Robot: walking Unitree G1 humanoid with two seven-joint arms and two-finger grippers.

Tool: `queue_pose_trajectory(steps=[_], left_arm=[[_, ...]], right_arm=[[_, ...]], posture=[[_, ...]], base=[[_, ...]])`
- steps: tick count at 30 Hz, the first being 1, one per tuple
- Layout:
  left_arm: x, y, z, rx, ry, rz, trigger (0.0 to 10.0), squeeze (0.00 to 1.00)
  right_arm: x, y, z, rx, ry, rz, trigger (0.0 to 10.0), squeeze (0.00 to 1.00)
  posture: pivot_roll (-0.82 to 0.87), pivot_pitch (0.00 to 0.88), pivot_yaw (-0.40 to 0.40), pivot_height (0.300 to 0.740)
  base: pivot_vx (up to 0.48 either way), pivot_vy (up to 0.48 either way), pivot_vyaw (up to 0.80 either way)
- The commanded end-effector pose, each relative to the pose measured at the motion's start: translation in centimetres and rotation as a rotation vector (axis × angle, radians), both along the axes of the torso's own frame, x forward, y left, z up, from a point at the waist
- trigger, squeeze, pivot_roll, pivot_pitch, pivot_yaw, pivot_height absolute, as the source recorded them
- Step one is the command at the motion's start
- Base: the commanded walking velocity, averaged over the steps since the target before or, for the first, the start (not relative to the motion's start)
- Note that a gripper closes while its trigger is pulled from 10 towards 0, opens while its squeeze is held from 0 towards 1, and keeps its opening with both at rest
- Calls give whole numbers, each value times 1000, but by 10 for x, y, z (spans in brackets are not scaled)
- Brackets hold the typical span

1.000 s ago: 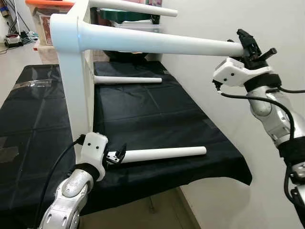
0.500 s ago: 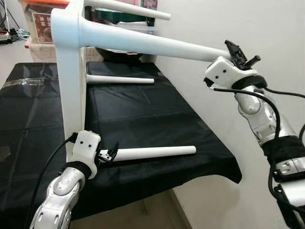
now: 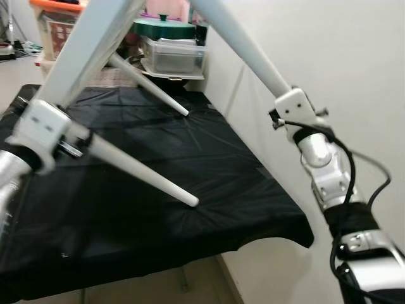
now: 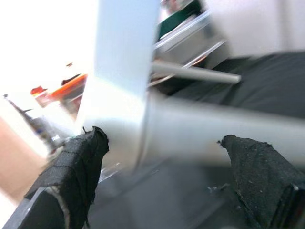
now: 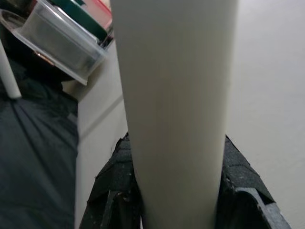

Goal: Building children table

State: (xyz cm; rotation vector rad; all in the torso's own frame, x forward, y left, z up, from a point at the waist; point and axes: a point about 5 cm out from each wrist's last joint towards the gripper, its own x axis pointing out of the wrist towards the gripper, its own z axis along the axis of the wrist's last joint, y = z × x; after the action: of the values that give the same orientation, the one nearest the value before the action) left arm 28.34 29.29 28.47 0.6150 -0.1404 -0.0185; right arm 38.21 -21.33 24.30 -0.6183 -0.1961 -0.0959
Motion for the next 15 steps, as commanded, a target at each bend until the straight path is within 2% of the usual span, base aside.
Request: queue_pose_trajectory(steps=[1, 2, 3, 4, 5, 6, 7, 8, 9, 10, 11, 12, 13, 14, 15], left_arm=[[3, -3, -4, 9, 24, -17, 10000, 0], [9, 1, 15, 70, 4, -29, 10000, 0], [19, 3, 57, 171, -39, -57, 10000, 0], [19, 3, 57, 171, -39, -57, 10000, 0], [21, 2, 69, 193, -52, -71, 10000, 0], [21, 2, 69, 193, -52, -71, 10000, 0], [22, -3, 77, 211, -56, -104, 10000, 0], [22, -3, 77, 211, -56, -104, 10000, 0], [24, -12, 79, 218, -53, -151, 10000, 0], [24, -12, 79, 218, -53, -151, 10000, 0], [25, -18, 80, 229, -51, -185, 10000, 0], [25, -18, 80, 229, -51, -185, 10000, 0], [24, -29, 79, 216, -59, -244, 10000, 0], [24, -29, 79, 216, -59, -244, 10000, 0], [21, -33, 77, 205, -67, -263, 10000, 0]], right_arm=[[0, -1, -30, 63, 128, -3, 0, 0], [-2, 8, -50, 164, 207, -3, 0, 0], [-12, 38, -95, 376, 399, 15, 0, 0], [-12, 38, -95, 376, 399, 15, 0, 0], [-17, 50, -109, 438, 461, 25, 0, 0], [-17, 50, -109, 438, 461, 25, 0, 0], [-21, 65, -120, 467, 505, 43, 0, 0], [-21, 65, -120, 467, 505, 43, 0, 0], [-26, 81, -130, 507, 556, 69, 0, 0], [-26, 81, -130, 507, 556, 69, 0, 0], [-31, 98, -138, 562, 617, 90, 0, 0], [-31, 98, -138, 562, 617, 90, 0, 0], [-40, 122, -146, 617, 699, 128, 0, 0], [-40, 122, -146, 617, 699, 128, 0, 0], [-42, 128, -146, 598, 705, 152, 0, 0]], posture=[[142, 0, -121, 740], [161, 0, -121, 740], [181, 0, -116, 740], [181, 0, -116, 740], [183, 0, -116, 740], [183, 0, -116, 740], [184, 0, -110, 740], [184, 0, -110, 740], [182, 0, -104, 740], [182, 0, -104, 740], [180, 0, -106, 740], [180, 0, -106, 740], [177, 0, -109, 740], [177, 0, -109, 740], [174, 0, -114, 740]], base=[[0, 0, 0], [0, 0, 0], [0, 0, 0], [0, 0, 0], [0, 0, 0], [0, 0, 0], [0, 0, 0], [0, 0, 0], [0, 0, 0], [0, 0, 0], [0, 0, 0], [0, 0, 0], [0, 0, 0], [0, 0, 0], [0, 0, 0]])
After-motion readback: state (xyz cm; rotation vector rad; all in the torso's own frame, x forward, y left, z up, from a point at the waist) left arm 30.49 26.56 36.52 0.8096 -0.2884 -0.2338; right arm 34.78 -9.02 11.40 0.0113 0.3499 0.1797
